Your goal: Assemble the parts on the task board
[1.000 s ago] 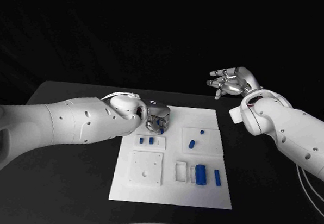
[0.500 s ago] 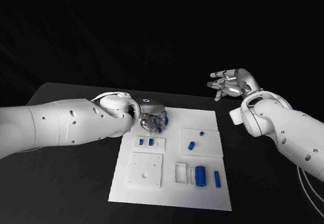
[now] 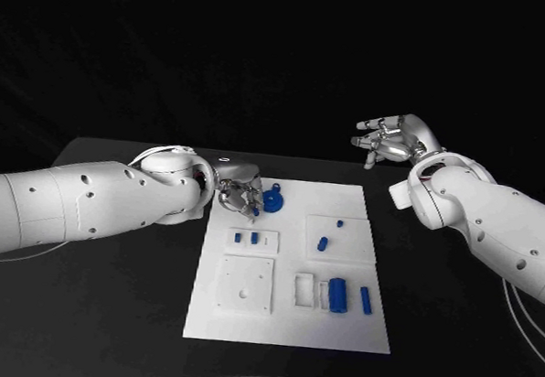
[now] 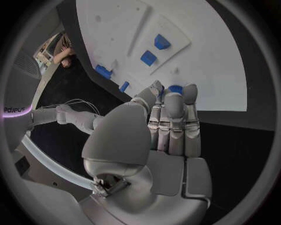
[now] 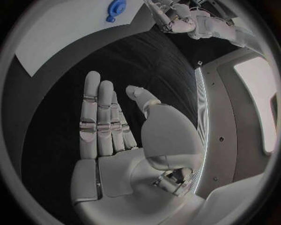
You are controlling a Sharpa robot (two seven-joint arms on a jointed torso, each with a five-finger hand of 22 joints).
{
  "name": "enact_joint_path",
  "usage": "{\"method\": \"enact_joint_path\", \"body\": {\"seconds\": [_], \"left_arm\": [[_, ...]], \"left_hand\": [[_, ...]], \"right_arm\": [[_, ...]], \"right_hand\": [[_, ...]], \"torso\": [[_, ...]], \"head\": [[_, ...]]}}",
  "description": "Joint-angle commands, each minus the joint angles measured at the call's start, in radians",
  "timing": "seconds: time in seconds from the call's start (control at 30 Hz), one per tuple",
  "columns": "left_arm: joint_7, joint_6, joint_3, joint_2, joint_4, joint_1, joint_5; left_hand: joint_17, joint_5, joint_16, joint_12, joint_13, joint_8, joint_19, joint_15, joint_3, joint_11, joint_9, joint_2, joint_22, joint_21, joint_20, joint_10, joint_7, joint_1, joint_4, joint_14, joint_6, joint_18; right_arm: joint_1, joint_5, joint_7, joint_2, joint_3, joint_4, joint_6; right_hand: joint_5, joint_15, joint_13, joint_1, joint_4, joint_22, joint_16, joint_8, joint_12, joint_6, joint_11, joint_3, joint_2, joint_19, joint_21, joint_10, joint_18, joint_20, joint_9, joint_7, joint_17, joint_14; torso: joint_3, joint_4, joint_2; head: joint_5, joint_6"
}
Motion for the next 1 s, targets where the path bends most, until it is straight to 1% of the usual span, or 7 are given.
{"method": "enact_joint_path", "body": {"seconds": [0.03,0.07,0.17,0.4,0.53,0.67,1.0], "left_arm": [[-0.008,0.037,0.000,-0.004,0.001,0.002,0.040],[-0.007,0.037,-0.001,-0.005,-0.001,0.002,0.040],[-0.005,0.033,-0.004,-0.002,-0.010,0.001,0.033],[-0.001,0.021,-0.018,0.008,-0.033,-0.001,0.000],[0.000,0.018,-0.025,0.013,-0.046,-0.003,-0.011],[0.002,0.022,-0.028,0.016,-0.053,-0.005,-0.015],[0.006,0.033,-0.030,0.023,-0.061,-0.009,-0.017]], "left_hand": [[0.001,-0.002,-0.007,0.003,-0.001,0.003,-0.003,0.002,-0.004,-0.001,0.001,-0.001,0.019,-0.002,-0.006,0.002,-0.002,-0.004,0.005,0.003,0.008,0.012],[0.002,-0.001,-0.007,0.003,-0.001,0.003,-0.003,0.001,-0.005,-0.001,0.001,-0.001,0.019,-0.002,-0.006,0.002,-0.002,-0.002,0.006,0.004,0.007,0.012],[0.002,-0.001,-0.008,0.003,-0.001,0.003,-0.004,0.001,-0.005,0.000,0.001,-0.002,0.019,-0.003,-0.007,0.002,-0.002,0.000,0.006,0.002,0.006,0.011],[0.003,0.001,-0.008,0.003,-0.001,0.003,-0.003,0.002,-0.005,0.000,0.001,-0.003,0.020,-0.002,-0.007,-0.001,-0.001,0.002,0.007,0.003,0.004,0.011],[0.004,0.001,-0.007,0.003,-0.001,0.003,-0.002,0.002,-0.004,0.000,0.001,-0.002,0.020,-0.001,-0.007,-0.001,-0.001,0.003,0.007,0.004,0.004,0.012],[0.004,0.001,-0.006,0.003,-0.001,0.003,-0.002,0.002,-0.004,0.001,0.000,-0.003,0.020,0.000,-0.007,-0.001,-0.001,0.003,0.008,0.004,0.003,0.012],[0.004,0.001,-0.006,0.003,-0.001,0.003,-0.002,0.002,-0.004,0.001,0.000,-0.003,0.020,0.000,-0.007,-0.001,-0.001,0.003,0.008,0.004,0.003,0.012]], "right_arm": [[0.000,-0.002,0.010,-0.001,0.000,0.000,0.013],[0.000,-0.002,0.010,-0.001,0.000,0.000,0.013],[0.000,-0.002,0.010,-0.001,0.000,0.000,0.013],[0.000,-0.002,0.011,0.000,0.000,0.000,0.013],[0.000,-0.002,0.011,0.000,0.000,-0.001,0.013],[0.000,-0.002,0.011,0.001,0.000,0.000,0.013],[0.000,-0.027,0.012,0.003,0.000,0.002,0.009]], "right_hand": [[0.001,-0.001,-0.001,-0.012,0.003,-0.002,0.002,0.003,-0.003,-0.002,0.004,0.005,-0.002,0.029,-0.006,-0.003,0.014,0.002,0.001,0.007,-0.001,-0.005],[0.001,-0.001,-0.001,-0.012,0.003,-0.002,0.002,0.003,-0.003,-0.002,0.004,0.005,-0.002,0.029,-0.006,-0.003,0.014,0.002,0.001,0.007,-0.001,-0.005],[0.001,-0.001,-0.001,-0.012,0.003,-0.002,0.002,0.003,-0.003,-0.002,0.004,0.005,-0.002,0.029,-0.006,-0.003,0.014,0.002,0.001,0.007,-0.001,-0.005],[0.003,0.000,-0.001,-0.011,0.002,-0.002,0.004,0.003,-0.004,-0.003,0.005,0.005,-0.002,0.029,-0.007,-0.005,0.015,0.002,0.001,0.007,-0.004,-0.006],[0.003,0.000,-0.001,-0.011,0.002,-0.002,0.004,0.003,-0.004,-0.003,0.005,0.005,-0.002,0.029,-0.007,-0.005,0.015,0.002,0.001,0.007,-0.004,-0.006],[0.003,0.000,-0.001,-0.011,0.002,-0.002,0.004,0.003,-0.004,-0.003,0.005,0.005,-0.002,0.029,-0.007,-0.005,0.015,0.002,0.001,0.007,-0.004,-0.006],[0.003,0.000,-0.001,-0.011,0.001,-0.001,0.006,0.003,-0.004,-0.004,0.005,0.006,-0.002,0.029,-0.007,-0.005,0.015,0.002,0.001,0.007,-0.006,-0.007]], "torso": [[-0.0001,-0.0009,0.001],[-0.0003,-0.0005,0.001],[-0.0002,-0.0019,0.001],[0.0006,-0.0038,0.001],[0.0014,-0.0034,0.001],[0.0014,-0.0036,0.001],[0.0018,-0.0038,0.000]], "head": [[0.001,-0.001],[0.001,-0.002],[0.003,-0.001],[0.006,-0.003],[0.005,-0.003],[-0.002,-0.005],[-0.003,-0.005]]}}
